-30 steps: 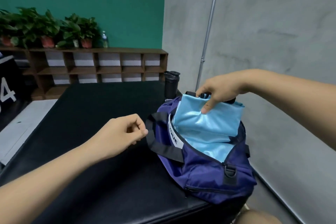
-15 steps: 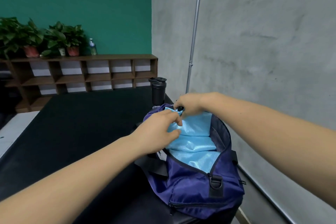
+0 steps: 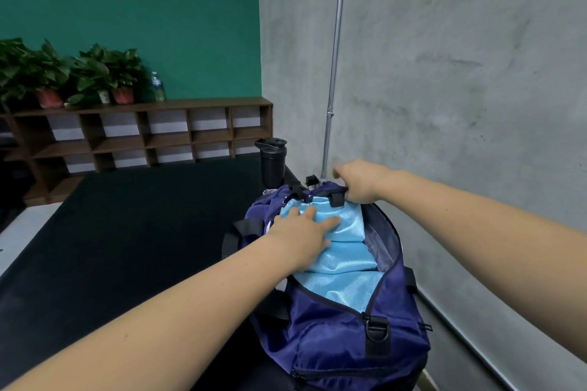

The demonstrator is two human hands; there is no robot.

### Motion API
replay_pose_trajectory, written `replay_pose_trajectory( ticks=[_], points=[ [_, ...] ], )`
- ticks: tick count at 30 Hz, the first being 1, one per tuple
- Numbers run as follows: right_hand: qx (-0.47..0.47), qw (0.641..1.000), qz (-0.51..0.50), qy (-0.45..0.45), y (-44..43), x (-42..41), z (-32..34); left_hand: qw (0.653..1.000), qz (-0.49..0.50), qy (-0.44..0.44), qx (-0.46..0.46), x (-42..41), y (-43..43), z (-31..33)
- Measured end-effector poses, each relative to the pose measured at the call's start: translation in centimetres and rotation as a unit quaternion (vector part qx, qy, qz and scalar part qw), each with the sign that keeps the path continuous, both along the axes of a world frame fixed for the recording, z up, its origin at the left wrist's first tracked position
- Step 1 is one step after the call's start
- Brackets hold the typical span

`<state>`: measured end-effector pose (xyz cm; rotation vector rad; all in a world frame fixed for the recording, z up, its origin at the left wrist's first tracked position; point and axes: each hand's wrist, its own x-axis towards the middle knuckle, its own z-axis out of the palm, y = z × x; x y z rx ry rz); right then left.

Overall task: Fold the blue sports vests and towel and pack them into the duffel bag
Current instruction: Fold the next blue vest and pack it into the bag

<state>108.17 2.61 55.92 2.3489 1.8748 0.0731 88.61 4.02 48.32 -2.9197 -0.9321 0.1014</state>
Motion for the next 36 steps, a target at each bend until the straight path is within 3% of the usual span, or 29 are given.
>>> replay_pose_trajectory(
  ticks=[3,8,15,21,25,28,30,33,36],
  points=[
    [0.055,0.998,-0.016,-0.030,-0.1,-0.3,-0.2,0.999,0.026,0.039,-0.002,1.2,-0.4,0.1],
    [0.165,0.986,-0.017,-0.004,-0.3,-1.0,0.2,0.993,0.087,0.073,-0.042,3.0,-1.0,-0.4],
    [0.173,0.984,-0.036,0.030,-0.6,-1.7,1.4,0.978,0.172,0.061,-0.097,5.4,0.7,-1.3],
    [0.168,0.984,-0.042,0.042,-1.3,-1.6,1.2,0.973,0.176,0.027,-0.150,5.6,1.1,-0.6],
    [0.146,0.984,-0.019,0.098,-1.7,-1.9,0.7,0.976,0.152,0.026,-0.156,4.3,0.7,0.4],
    [0.196,0.974,0.008,0.112,-2.2,-3.0,-0.1,0.984,0.092,-0.016,-0.151,1.8,-0.5,1.9],
    [0.241,0.962,0.041,0.118,-2.3,-4.1,-0.8,0.983,0.066,-0.105,-0.138,-0.4,-1.0,2.1],
    [0.268,0.946,0.092,0.158,-2.1,-6.9,-1.7,0.959,0.053,-0.266,-0.078,-4.9,-1.3,1.7],
    [0.273,0.935,0.139,0.181,-1.6,-10.6,-3.0,0.940,0.078,-0.329,-0.050,-10.5,-1.2,1.6]
  ],
)
